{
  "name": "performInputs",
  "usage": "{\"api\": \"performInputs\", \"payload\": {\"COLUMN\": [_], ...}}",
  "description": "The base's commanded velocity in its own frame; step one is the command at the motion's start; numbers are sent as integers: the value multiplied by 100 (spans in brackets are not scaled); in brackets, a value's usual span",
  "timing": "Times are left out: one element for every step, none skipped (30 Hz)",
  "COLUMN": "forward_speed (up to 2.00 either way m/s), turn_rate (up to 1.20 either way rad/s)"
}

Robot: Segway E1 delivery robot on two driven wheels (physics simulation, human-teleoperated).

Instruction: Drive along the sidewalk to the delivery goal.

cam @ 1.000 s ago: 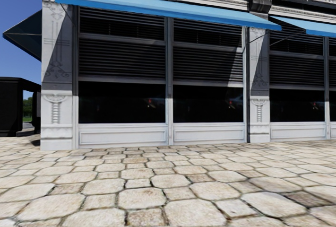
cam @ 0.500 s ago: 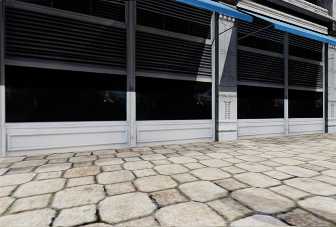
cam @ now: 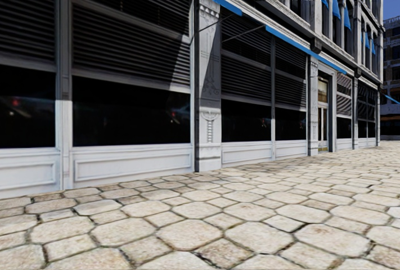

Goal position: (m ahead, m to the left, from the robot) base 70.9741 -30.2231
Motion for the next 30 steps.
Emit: {"api": "performInputs", "payload": {"forward_speed": [200, 200, 200, 200, 200, 200, 200, 200, 200, 200, 200, 200, 200, 200, 200, 200, 200, 200, 200, 200, 200, 200, 200, 200, 200, 200, 200, 200, 200, 200], "turn_rate": [-68, -68, -68, -68, -68, -68, -68, -68, -68, -68, -68, -68, -68, -68, -68, -68, -68, -68, -68, -68, -68, -68, -68, -68, -68, -68, -68, -68, -68, -68]}}
